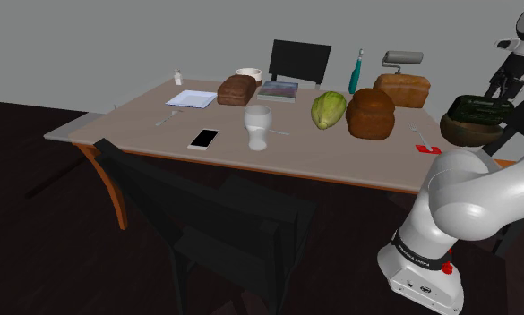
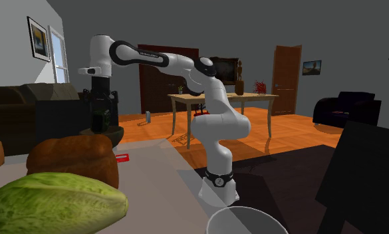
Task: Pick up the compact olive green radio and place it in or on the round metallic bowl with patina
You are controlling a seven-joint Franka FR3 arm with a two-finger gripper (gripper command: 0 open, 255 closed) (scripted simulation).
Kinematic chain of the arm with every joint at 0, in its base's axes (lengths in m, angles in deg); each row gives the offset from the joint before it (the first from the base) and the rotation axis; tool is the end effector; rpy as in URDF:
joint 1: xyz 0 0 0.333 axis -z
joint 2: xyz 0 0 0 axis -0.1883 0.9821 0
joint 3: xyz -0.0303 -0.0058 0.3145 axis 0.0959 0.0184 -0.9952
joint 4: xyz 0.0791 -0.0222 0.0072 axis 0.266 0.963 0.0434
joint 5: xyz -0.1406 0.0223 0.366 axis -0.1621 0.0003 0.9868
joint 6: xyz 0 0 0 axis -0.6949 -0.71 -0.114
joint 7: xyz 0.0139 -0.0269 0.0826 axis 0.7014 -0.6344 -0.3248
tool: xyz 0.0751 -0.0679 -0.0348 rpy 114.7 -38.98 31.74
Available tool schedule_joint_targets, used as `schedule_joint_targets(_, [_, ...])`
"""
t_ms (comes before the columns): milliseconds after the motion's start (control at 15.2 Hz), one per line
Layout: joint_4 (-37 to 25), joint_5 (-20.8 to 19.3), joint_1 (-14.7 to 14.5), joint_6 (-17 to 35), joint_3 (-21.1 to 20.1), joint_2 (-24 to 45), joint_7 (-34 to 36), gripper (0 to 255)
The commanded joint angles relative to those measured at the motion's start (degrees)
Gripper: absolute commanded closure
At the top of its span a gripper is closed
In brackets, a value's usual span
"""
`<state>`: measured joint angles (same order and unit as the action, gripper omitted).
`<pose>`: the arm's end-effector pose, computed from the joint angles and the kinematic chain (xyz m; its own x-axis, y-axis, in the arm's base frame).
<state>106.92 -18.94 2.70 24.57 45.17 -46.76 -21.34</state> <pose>-0.0389 -0.5513 0.5424 0.9584 0.2829 0.0372 0.2793 -0.9568 0.0801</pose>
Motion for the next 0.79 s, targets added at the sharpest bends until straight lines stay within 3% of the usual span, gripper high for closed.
schedule_joint_targets(0, [-1.7,0.7,-0.2,-1.4,-0.7,0.7,-0.5,0])
schedule_joint_targets(198, [-6.8,2.6,-1.3,-5.3,-2.3,2.7,-1.8,0])
schedule_joint_targets(726, [-6.8,2.6,-1.3,-5.3,-2.3,2.7,-1.8,0])
